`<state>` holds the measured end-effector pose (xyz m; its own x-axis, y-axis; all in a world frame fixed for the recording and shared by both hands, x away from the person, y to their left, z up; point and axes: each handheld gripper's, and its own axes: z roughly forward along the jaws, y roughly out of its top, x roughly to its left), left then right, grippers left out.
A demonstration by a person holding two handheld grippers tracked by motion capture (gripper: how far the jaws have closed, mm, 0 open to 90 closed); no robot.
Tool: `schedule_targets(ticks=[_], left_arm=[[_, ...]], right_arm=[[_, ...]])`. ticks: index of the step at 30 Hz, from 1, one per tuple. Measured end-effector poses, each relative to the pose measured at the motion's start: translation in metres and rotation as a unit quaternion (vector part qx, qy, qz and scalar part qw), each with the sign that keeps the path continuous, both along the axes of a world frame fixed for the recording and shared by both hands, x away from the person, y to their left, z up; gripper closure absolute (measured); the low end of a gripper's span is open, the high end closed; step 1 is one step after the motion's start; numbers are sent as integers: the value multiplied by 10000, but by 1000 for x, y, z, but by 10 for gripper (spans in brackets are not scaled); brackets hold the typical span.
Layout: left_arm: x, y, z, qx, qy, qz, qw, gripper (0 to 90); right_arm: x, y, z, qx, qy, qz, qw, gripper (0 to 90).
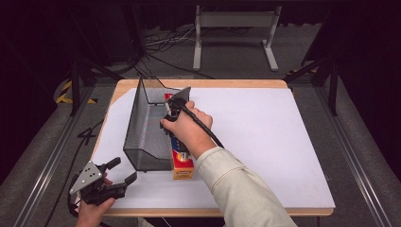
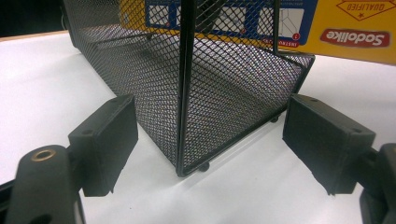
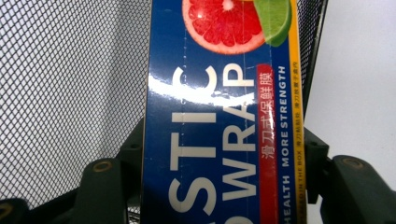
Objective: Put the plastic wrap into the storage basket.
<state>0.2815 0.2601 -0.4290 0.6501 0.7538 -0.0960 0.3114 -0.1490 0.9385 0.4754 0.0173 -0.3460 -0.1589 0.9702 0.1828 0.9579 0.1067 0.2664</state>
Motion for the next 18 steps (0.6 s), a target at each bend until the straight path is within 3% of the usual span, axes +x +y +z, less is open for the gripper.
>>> schedule_targets(ticks=[18], left_arm=[[0,0,-1,-21,24,23,10000,189]], right_arm=[[12,-8,-8,-27,71,-206,9998,401]])
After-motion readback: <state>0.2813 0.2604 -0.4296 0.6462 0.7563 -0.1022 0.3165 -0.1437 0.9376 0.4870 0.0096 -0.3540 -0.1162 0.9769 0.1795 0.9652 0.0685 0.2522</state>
